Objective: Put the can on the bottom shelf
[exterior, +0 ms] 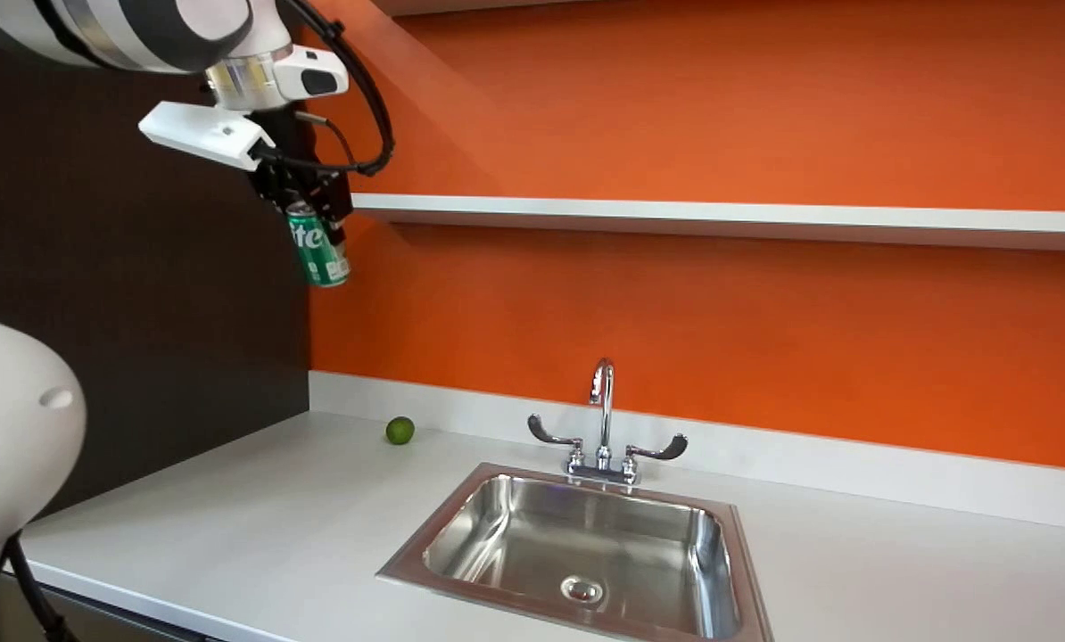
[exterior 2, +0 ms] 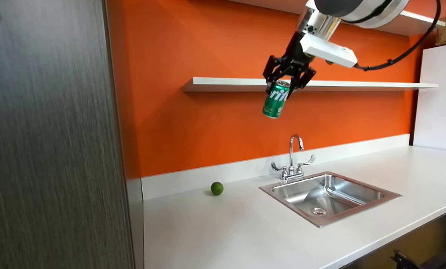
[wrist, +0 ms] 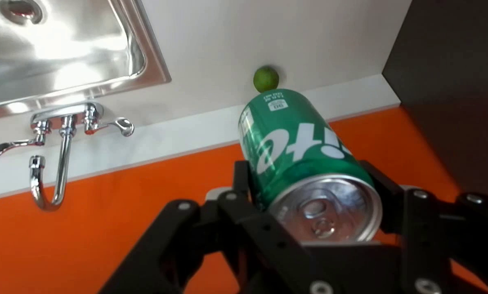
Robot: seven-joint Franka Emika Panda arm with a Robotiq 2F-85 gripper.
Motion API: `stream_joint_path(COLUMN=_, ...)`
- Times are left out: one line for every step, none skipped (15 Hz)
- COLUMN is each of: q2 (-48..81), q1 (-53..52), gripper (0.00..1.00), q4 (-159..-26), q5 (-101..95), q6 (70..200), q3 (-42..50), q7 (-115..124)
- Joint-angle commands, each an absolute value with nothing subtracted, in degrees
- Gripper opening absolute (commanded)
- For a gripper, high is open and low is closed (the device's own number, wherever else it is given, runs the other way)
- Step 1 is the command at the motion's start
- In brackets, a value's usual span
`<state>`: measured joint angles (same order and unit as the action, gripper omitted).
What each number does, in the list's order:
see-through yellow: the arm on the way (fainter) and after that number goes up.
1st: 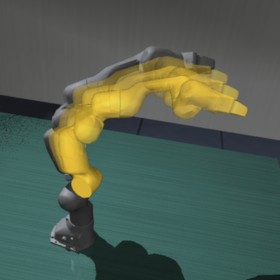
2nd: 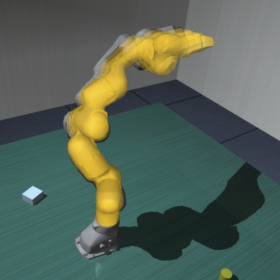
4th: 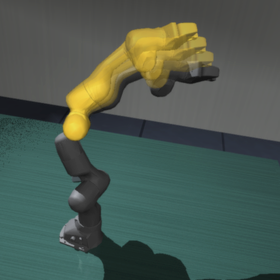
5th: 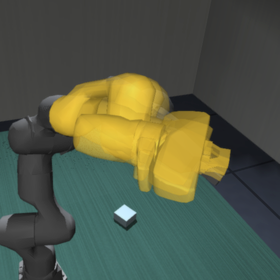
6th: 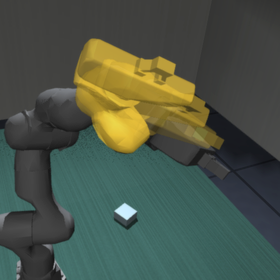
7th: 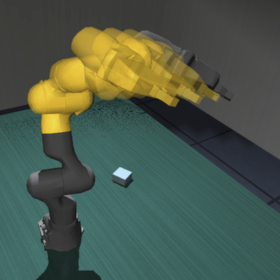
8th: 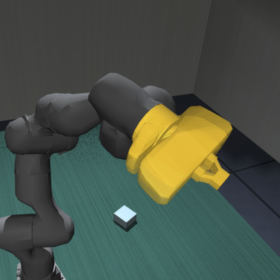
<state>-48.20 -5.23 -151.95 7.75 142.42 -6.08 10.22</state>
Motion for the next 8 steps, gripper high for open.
stream_joint_path(q2=-49.3, q1=-2.2, gripper=0.40, q4=-145.8, q5=6.5, q6=138.9, q3=-7.2, q7=12.7)
stream_joint_path(q2=-48.8, q1=-1.5, gripper=0.40, q4=-143.7, q5=6.4, q6=138.1, q3=-7.2, q7=12.9)
stream_joint_path(q2=-48.1, q1=-0.9, gripper=0.40, q4=-141.9, q5=6.1, q6=137.8, q3=-7.4, q7=13.0)
stream_joint_path(q2=-47.4, q1=-0.3, gripper=0.40, q4=-140.0, q5=5.9, q6=137.4, q3=-7.5, q7=13.2)
stream_joint_path(q2=-46.8, q1=0.3, gripper=0.40, q4=-138.5, q5=5.7, q6=137.5, q3=-7.8, q7=13.6)
stream_joint_path(q2=-45.8, q1=0.8, gripper=0.40, q4=-136.5, q5=5.6, q6=137.3, q3=-7.9, q7=13.8)
stream_joint_path(q2=-44.9, q1=1.3, gripper=0.40, q4=-134.8, q5=5.3, q6=136.9, q3=-8.2, q7=14.0)
stream_joint_path(q2=-43.7, q1=1.9, gripper=0.40, q4=-132.6, q5=4.8, q6=136.4, q3=-8.5, q7=14.3)
